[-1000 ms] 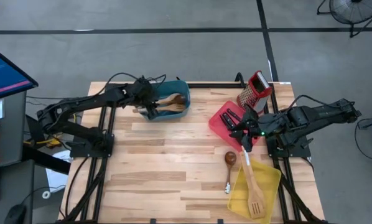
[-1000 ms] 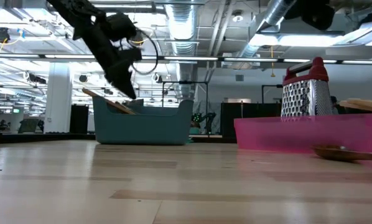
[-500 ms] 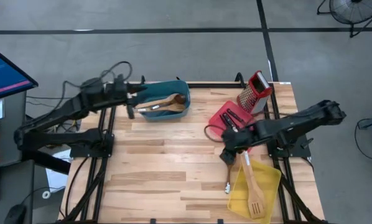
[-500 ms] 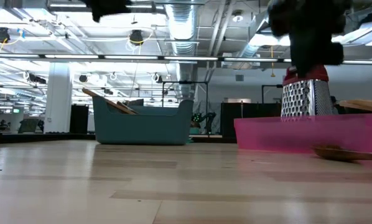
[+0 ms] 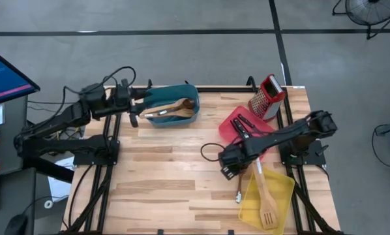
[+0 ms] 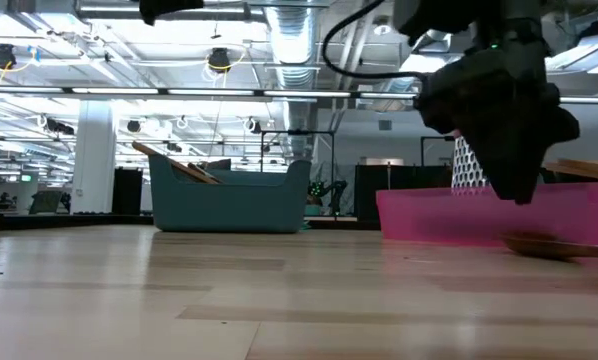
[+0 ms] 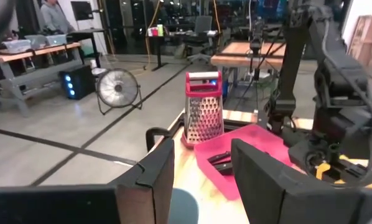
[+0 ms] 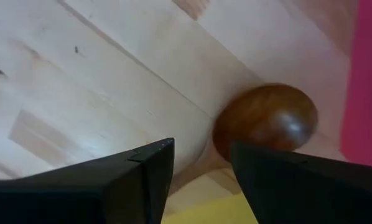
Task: Pick & Place Kitchen Items
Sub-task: Put the wooden serving spoon into the blue bin
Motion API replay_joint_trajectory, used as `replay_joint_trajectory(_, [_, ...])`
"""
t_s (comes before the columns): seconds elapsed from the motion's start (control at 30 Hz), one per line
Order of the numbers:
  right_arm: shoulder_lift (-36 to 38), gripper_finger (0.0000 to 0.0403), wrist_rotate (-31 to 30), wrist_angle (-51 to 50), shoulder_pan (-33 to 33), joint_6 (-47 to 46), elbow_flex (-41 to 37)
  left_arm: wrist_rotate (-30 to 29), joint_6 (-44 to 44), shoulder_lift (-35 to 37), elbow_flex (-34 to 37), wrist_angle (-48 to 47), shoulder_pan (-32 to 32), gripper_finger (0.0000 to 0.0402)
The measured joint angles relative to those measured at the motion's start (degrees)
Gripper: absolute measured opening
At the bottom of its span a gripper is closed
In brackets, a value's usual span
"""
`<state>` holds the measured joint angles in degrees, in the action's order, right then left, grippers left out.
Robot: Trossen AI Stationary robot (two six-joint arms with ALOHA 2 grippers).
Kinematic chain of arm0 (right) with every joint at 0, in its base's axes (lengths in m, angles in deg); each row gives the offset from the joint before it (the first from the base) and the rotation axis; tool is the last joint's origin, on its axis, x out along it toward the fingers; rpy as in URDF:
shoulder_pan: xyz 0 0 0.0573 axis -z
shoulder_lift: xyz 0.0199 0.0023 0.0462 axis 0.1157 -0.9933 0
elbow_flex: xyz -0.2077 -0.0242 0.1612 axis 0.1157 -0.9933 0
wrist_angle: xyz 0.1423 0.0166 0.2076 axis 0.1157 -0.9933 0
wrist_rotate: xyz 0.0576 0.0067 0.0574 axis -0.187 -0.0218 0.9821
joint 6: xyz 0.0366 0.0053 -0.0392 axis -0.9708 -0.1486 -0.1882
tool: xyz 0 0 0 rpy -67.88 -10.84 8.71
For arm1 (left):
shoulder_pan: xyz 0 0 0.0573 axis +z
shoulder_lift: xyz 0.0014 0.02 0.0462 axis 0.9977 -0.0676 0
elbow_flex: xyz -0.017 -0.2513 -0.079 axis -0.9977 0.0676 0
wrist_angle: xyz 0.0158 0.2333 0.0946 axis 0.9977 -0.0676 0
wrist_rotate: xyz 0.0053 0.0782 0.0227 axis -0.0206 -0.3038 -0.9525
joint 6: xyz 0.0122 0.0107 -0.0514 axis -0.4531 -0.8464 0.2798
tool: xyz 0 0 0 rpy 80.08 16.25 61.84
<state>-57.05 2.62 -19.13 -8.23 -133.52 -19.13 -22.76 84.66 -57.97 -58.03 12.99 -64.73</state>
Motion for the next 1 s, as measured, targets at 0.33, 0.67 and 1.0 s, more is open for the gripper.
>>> replay_joint_trajectory(0.33, [-12.27,0.0194,-0.36,-9.6,0.04,6.86,10.69,0.22,-1.53,-1.85,1.4,-0.22,-0.16,0.0141])
replay_joint_trajectory(0.67, [-18.22,0.0242,-0.22,-12.91,0.09,10.87,11.78,0.33,-1.43,-1.82,3.67,0.01,-0.14,0.0141])
replay_joint_trajectory(1.0, [-17.85,0.0132,2.88,-9.47,0.87,11.59,8.96,0.22,-0.99,-1.82,4.48,0.24,-0.14,0.014])
